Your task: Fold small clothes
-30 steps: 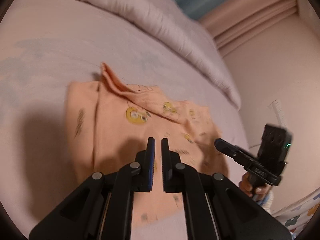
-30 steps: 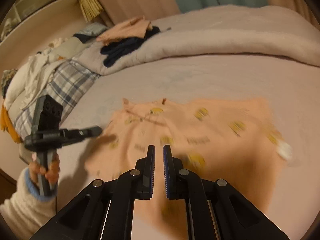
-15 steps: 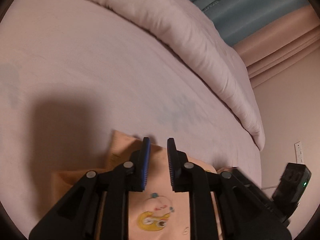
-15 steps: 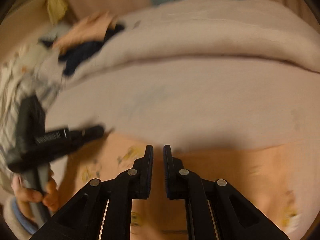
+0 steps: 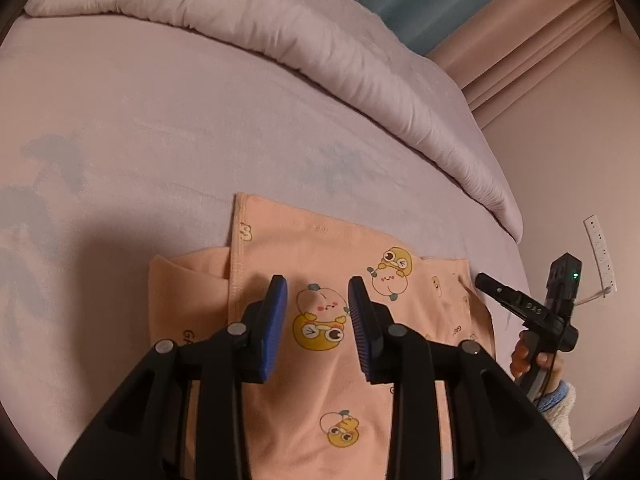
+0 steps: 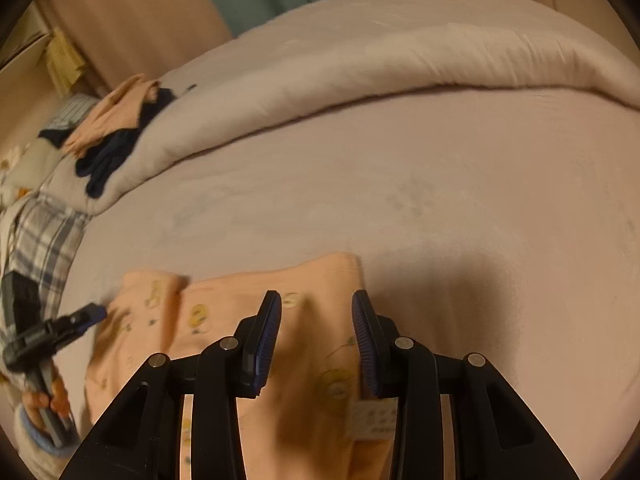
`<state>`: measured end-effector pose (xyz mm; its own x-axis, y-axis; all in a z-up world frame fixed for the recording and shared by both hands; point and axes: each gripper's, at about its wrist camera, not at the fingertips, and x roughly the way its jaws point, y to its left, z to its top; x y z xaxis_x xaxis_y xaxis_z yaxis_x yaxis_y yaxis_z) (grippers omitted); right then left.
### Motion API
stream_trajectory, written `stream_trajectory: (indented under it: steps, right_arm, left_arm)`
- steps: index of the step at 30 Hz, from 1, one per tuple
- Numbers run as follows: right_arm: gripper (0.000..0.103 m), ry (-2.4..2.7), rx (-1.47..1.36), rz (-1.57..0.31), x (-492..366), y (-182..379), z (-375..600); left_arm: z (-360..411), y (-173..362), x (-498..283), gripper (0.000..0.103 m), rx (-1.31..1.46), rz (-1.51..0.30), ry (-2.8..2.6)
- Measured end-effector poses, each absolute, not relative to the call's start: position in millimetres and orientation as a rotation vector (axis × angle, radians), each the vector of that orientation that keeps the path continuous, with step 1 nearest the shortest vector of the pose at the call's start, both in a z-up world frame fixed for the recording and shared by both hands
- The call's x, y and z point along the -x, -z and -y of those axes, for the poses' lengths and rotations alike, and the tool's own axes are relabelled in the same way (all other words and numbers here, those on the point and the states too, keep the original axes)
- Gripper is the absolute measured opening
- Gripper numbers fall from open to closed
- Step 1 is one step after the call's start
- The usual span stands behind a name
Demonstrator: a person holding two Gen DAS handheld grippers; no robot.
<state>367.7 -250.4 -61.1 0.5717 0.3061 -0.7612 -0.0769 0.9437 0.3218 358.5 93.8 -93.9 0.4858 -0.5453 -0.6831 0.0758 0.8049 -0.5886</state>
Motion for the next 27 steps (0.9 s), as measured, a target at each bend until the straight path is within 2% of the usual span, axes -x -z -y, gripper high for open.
stream_trajectory:
  steps: [5,6,7,8,14,21,27]
  right_arm:
    - [0.036,-0.245,-0.217,-0.978,-381,70,237]
    - [0.031,-0.216,-0.166,-0.989,-382,71,235]
    - [0.014,-0.218,-0.139,-0.99,-381,73,234]
    - [0.006,-0.23,-0.13,-0.99,-381,73,233]
    - [0.004,-0.14,-0.119,-0.867,-371,53,248]
    - [0.004,-0.023,-0.077,-0.945,-375,65,256]
    - [0.009,0.012,-0.095,-0.865,-348,40,260]
  left_arm:
    - [-92,110,-365,0.031,0.509,-1.035,0.365]
    - [-94,114,-366,0.03,0.499,-1.045,0.351]
    - [-96,117,-365,0.03,0.499,-1.047,0.349]
    - [-96,118,-366,0.03,0.503,-1.043,0.351]
    - [-97,121,-368,0.024,0.48,-1.042,0.33]
    - [-97,121,-369,0.02,0.476,-1.05,0.307]
    - [-103,108,-352,0.02,0.43,-1.035,0.254]
